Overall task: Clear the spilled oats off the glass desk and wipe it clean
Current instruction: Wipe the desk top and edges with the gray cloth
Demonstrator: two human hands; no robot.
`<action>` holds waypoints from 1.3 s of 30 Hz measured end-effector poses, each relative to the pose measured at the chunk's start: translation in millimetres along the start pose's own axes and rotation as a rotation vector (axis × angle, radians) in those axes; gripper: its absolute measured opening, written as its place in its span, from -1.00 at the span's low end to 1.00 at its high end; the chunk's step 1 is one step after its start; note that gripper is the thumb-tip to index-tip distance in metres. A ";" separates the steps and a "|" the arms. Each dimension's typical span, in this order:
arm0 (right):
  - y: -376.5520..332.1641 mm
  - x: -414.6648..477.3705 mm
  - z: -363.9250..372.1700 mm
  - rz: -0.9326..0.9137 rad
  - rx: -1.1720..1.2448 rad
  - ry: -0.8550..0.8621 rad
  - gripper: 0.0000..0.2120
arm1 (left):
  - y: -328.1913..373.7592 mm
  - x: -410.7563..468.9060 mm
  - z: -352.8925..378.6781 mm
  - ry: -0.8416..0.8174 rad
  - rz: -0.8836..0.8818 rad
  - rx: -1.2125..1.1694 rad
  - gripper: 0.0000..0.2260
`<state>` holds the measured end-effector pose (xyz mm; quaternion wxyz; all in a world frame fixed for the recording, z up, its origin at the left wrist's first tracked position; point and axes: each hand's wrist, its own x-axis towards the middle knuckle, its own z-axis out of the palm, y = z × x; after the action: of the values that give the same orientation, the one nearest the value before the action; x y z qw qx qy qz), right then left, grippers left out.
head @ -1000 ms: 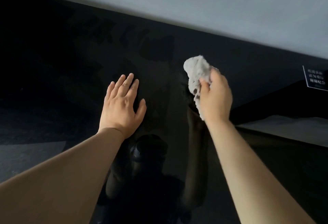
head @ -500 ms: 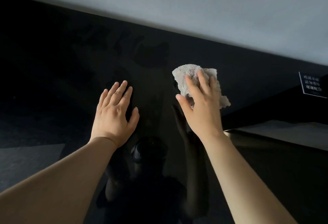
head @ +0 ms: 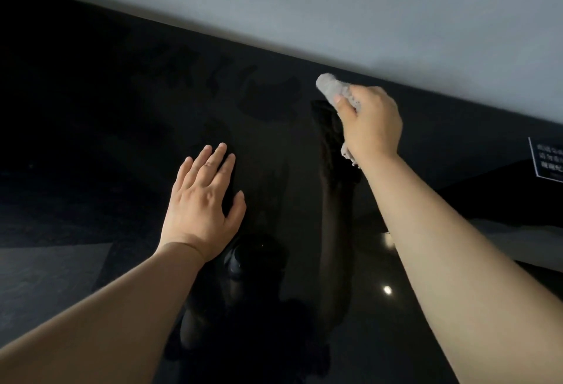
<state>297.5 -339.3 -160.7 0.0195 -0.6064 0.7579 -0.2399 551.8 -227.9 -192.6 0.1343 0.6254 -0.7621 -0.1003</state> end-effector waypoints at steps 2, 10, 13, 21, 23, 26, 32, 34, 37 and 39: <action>-15.2 -8.7 15.5 -0.034 -0.084 -0.057 -0.73 | -0.5 -0.3 -0.1 -0.002 -0.002 0.005 -0.43; -31.7 -144.4 -62.8 -0.124 0.220 -0.487 -0.80 | -1.3 0.8 -0.3 -0.012 0.002 0.000 -0.44; -27.3 -122.4 -77.0 -0.020 0.219 -0.357 -0.83 | -1.9 0.5 0.8 -0.009 0.003 -0.005 -0.44; -44.8 -126.9 -10.0 -0.062 -0.024 -0.141 -0.79 | -1.3 -0.4 1.1 0.006 0.008 -0.005 -0.43; -51.9 -176.3 -24.8 -0.103 0.095 -0.180 -0.80 | -2.1 -0.7 1.2 0.001 0.006 -0.002 -0.43; -52.4 -232.3 -59.9 -0.143 0.221 -0.386 -0.79 | -1.9 -2.1 0.9 0.002 0.006 -0.015 -0.44; -36.5 -173.7 -79.5 -0.042 0.188 -0.095 -0.79 | -4.1 -2.0 3.0 0.014 0.020 -0.035 -0.50; -32.4 -150.8 -53.5 0.067 0.071 -0.068 -0.78 | -3.6 -2.4 2.7 0.025 0.025 -0.053 -0.50; -45.0 -181.6 -19.7 0.058 -0.001 -0.051 -0.80 | -4.3 -3.2 3.2 0.028 0.023 -0.067 -0.51; -58.6 -233.0 -23.5 -0.019 0.066 -0.051 -0.78 | -6.2 -2.5 3.9 0.023 0.030 -0.087 -0.51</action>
<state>404.7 -123.8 -178.2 0.0566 -0.6184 0.7430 -0.2495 556.7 -226.7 -198.5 0.1718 0.6085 -0.7647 -0.1243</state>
